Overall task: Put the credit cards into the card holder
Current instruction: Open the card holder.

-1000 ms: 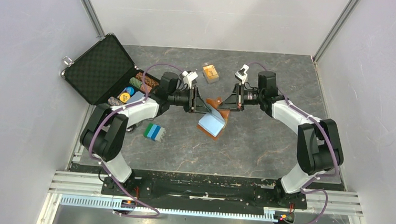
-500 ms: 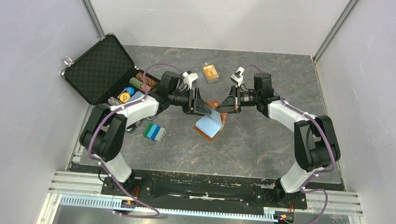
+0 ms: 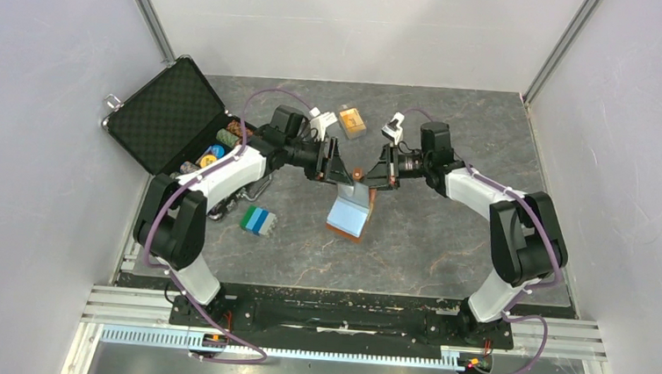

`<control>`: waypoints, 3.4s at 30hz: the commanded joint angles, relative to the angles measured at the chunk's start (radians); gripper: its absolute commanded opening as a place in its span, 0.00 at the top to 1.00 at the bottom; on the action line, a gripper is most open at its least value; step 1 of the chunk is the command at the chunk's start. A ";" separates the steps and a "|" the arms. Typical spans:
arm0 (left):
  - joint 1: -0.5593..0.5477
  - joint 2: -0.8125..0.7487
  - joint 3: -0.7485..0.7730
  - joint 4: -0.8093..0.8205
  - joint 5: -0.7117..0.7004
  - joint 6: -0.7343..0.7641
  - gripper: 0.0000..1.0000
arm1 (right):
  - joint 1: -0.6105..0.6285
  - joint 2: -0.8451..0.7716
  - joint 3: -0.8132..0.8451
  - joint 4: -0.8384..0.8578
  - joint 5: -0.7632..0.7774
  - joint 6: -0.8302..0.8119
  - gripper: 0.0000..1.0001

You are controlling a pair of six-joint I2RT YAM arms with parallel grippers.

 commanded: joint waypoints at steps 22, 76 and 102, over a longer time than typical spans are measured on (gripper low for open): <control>0.008 -0.002 -0.070 0.131 0.128 -0.022 0.83 | 0.035 0.296 -0.220 1.836 0.000 1.469 1.00; 0.102 -0.028 -0.177 0.747 0.249 -0.555 0.98 | -0.014 -0.040 -0.124 0.305 0.079 0.037 0.36; 0.113 -0.126 -0.259 0.538 0.092 -0.436 0.17 | -0.106 -0.106 -0.219 0.771 0.154 0.478 1.00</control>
